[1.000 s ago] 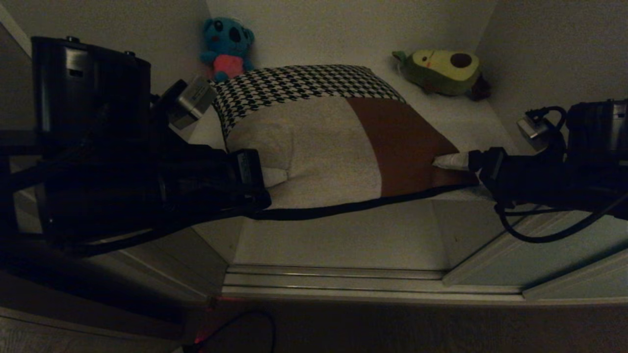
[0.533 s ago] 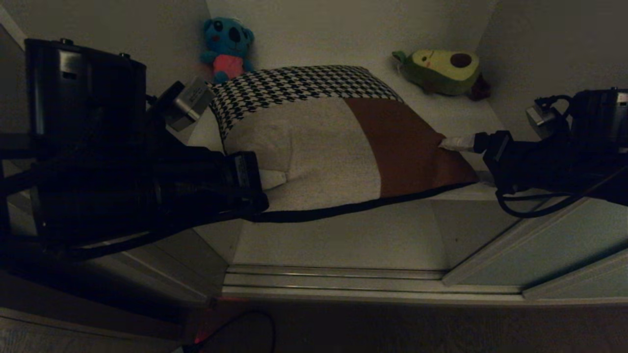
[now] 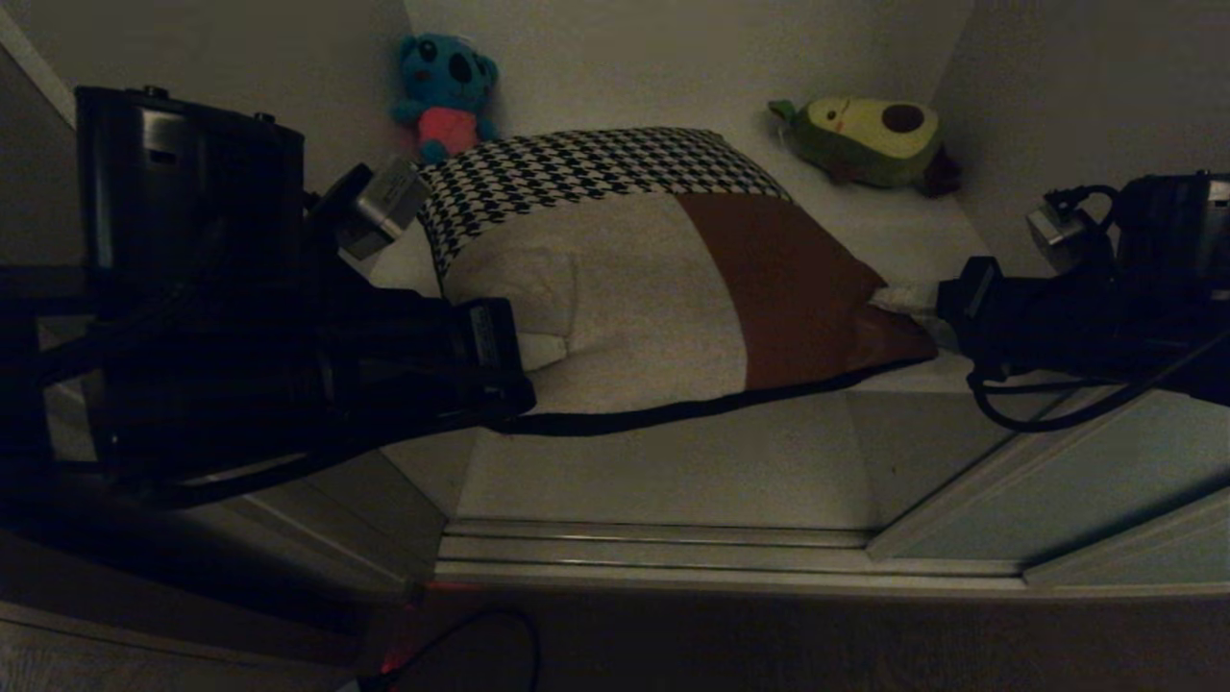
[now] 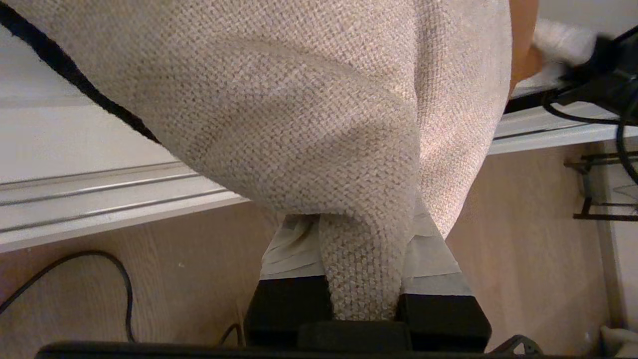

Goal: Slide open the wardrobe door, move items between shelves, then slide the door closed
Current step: Place the pillow on the lower shelf

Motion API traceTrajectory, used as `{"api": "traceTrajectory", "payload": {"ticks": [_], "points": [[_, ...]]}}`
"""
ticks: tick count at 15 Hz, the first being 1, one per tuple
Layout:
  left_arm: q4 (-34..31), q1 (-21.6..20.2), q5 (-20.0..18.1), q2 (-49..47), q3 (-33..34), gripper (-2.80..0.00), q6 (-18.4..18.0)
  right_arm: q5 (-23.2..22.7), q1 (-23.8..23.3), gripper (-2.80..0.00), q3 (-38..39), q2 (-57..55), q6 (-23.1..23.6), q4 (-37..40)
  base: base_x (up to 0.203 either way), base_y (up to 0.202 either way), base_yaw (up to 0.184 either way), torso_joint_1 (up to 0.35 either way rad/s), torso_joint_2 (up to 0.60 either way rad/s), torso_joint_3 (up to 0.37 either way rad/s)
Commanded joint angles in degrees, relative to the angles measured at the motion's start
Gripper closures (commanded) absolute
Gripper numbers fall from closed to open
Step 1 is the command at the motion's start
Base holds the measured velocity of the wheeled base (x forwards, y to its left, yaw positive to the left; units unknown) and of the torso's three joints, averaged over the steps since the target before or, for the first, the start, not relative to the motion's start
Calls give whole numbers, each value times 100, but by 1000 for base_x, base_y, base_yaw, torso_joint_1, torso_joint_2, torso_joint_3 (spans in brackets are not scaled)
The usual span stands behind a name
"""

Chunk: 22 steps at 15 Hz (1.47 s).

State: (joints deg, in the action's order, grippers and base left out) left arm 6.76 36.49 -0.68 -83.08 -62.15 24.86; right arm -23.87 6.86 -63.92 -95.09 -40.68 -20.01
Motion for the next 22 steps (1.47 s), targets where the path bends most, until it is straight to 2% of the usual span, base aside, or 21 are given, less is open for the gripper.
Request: {"api": "traceTrajectory", "payload": {"ticks": [1,16,22], "points": [[9,-1,-2,-77,-26,0,18,-21,13,0,24,57,-28,-11,0,0,0,0,0,0],[1,-1,42,-199,-173,0,-58,-144,78,0,456,638,25,-20,0,0,0,0,0,0],[-78,-1,126,-304,-331,0,-129,-357,78,0,714,1171,41,-20,0,0,0,0,0,0]]}}
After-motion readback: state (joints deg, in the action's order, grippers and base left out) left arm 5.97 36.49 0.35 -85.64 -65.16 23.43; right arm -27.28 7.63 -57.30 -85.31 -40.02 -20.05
